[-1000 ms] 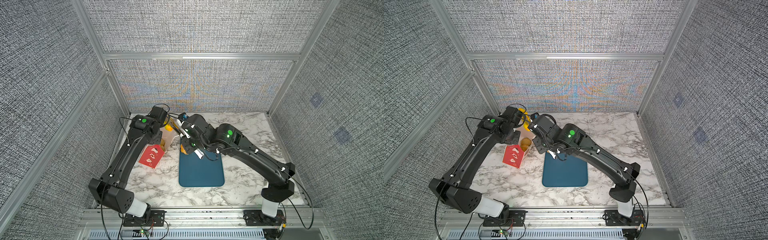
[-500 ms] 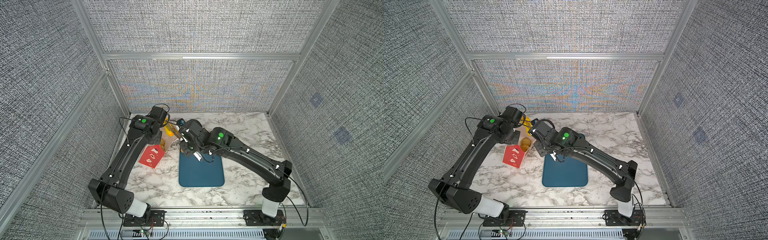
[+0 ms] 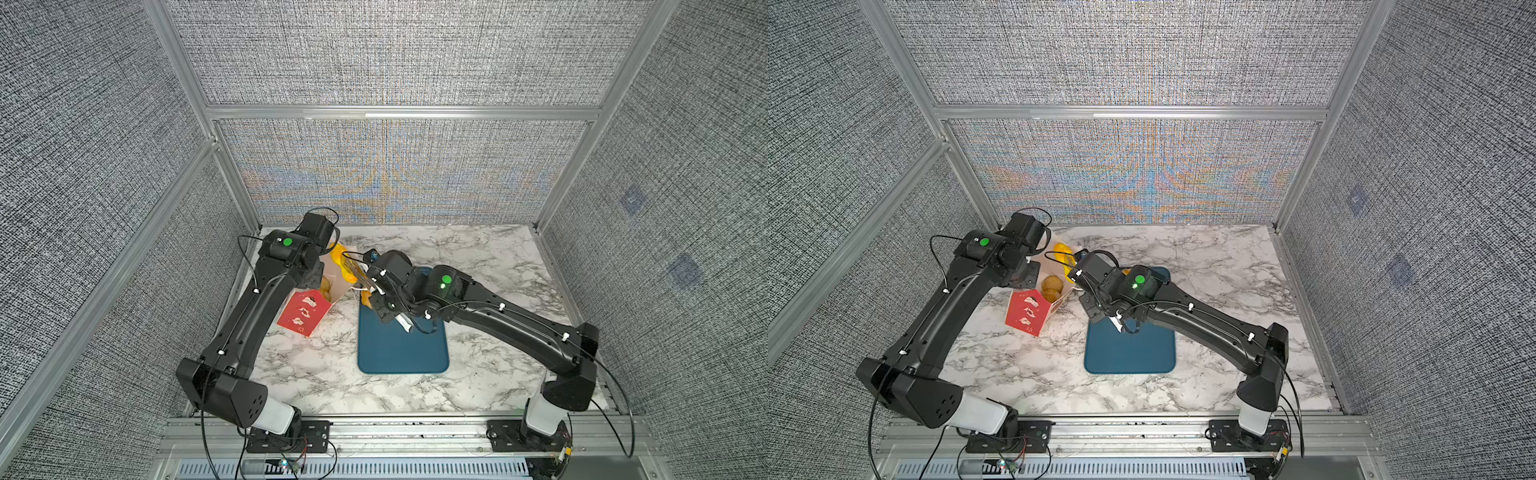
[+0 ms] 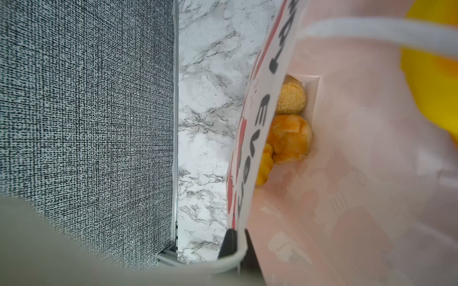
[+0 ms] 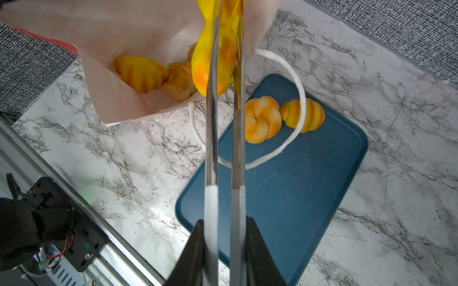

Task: Pack bread into a paper bag
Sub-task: Place the fake bread in the paper bag.

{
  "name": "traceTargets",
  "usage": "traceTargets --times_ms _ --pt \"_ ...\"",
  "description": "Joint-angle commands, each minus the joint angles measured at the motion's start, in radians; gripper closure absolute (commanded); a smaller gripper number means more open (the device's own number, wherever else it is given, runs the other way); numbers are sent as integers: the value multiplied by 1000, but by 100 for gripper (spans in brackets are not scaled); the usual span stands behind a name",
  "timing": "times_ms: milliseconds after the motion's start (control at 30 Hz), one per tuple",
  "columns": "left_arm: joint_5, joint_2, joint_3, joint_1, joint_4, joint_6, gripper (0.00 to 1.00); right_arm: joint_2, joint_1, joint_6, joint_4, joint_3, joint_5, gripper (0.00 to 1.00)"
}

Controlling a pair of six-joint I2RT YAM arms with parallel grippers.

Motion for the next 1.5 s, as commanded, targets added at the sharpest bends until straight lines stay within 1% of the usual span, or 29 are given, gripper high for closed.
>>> traceTargets --times_ms 0,100,200,267,333,533,867,1233,1467 --pt "-3 1 1 -1 4 -2 98 4 1 7 27 18 -12 85" --pt "-1 3 3 -1 3 -3 98 22 1 -1 14 59 -9 79" --pt "-1 5 7 -1 3 -3 98 34 1 -10 0 94 0 74" --pt "-1 8 9 -1 3 -3 98 40 1 -17 -9 113 7 73" --pt "0 8 9 -1 3 -3 98 43 1 -21 -18 130 14 69" --pt "0 11 11 -1 3 -3 98 46 -1 -26 -30 151 24 58" --pt "3 19 23 -1 2 -3 98 33 -7 -24 -39 154 41 58" --pt "-1 21 24 0 2 -2 98 1 -40 -39 -82 211 97 58" --pt "-10 11 17 -1 0 -2 98 -44 -68 -38 -64 181 140 59"
